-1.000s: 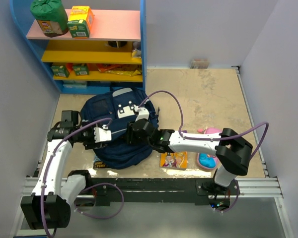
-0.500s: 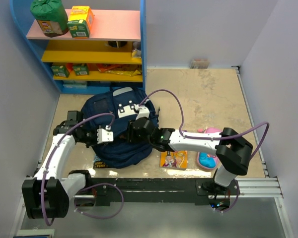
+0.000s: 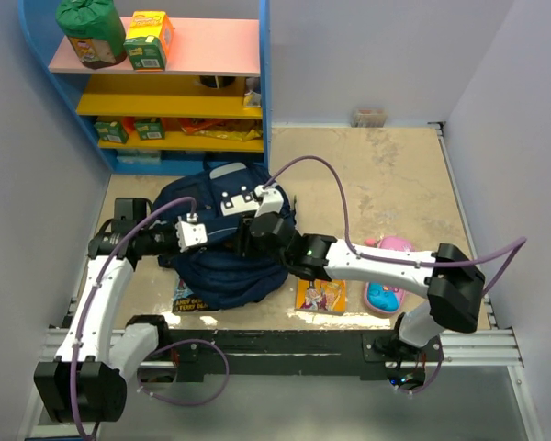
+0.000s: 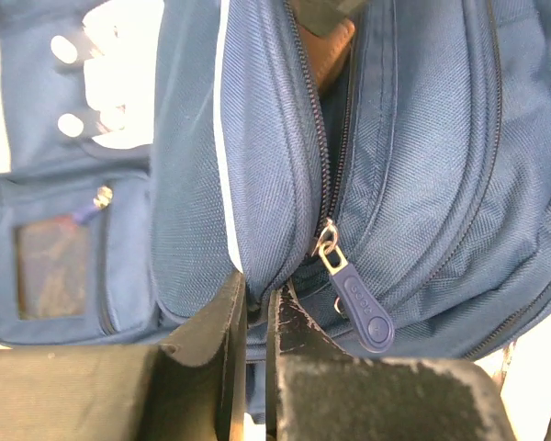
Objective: Pack the student bag
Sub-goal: Zip the student bag at the center of the board.
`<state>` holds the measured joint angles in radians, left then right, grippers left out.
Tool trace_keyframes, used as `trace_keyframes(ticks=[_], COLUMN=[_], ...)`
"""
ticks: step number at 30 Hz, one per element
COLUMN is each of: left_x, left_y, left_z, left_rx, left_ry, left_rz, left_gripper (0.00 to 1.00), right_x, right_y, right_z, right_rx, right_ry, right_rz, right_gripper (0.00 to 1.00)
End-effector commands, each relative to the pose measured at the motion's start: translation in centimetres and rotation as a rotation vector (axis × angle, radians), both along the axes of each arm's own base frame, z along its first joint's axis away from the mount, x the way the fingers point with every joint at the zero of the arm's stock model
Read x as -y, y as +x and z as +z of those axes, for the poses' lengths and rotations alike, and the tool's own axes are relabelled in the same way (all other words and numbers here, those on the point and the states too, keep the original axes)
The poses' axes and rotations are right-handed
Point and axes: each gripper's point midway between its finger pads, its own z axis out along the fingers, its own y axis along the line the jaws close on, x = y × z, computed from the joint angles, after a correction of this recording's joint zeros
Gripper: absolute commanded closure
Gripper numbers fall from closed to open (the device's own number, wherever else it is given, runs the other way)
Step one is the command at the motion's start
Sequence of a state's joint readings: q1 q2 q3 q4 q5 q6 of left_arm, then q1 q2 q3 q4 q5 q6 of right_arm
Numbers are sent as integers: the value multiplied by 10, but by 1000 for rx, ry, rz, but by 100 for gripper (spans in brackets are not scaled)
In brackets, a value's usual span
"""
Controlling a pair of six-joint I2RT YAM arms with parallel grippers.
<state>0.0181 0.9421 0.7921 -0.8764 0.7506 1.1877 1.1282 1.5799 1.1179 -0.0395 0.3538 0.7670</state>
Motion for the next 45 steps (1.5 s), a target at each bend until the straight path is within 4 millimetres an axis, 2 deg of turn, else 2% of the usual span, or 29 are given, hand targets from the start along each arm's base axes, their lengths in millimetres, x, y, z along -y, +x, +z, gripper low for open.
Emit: trace_keyframes(ticks=[1,2,3,6,8,10,12,17,19,25,28,29,32,36,45], left_x=[33,33,33,32,33,35,38,40,46,47,48,48,50,52,52], left_y=[11,10,9,8,6,5,4,-2,-13,-23,-22,-22,-23,-26,-43], left_z=[62,61,60,54,55,55,56,50,41,30,29,29,31,34,31], left_rx=[160,157,150,128,125,120,114,77,24,-18,-24,-27,-33,-37,-73], left_ry=[-199,-198,-197,-185,-190,-199,-217,-222,-222,-219,-221,-225,-240,-254,-253], left_rz=[-96,-97,-98,-97,-109,-117,-129,-165,-202,-235,-235,-235,-239,-241,-280], left_gripper=[100,100,100,100,100,100,100,100,100,100,100,100,100,100,100], right_x=[-2,-3,-12,-19,-16,-16,-16,-30,-39,-53,-64,-69,-72,-75,-60], right_y=[-25,-33,-50,-72,-77,-87,-93,-95,-94,-91,-93,-96,-101,-99,-86], right_z=[41,36,37,26,21,26,28,42,55,78,64,54,36,29,17], right_rx=[73,68,60,44,48,57,58,52,65,114,104,87,55,57,76], right_ry=[37,14,24,-7,-41,-37,-15,61,107,165,119,103,88,83,94], right_rz=[-32,-28,-2,9,-12,-8,-10,-19,-20,-8,20,33,54,48,-51], right_gripper=[53,52,52,51,43,37,35,39,41,44,44,44,44,46,53])
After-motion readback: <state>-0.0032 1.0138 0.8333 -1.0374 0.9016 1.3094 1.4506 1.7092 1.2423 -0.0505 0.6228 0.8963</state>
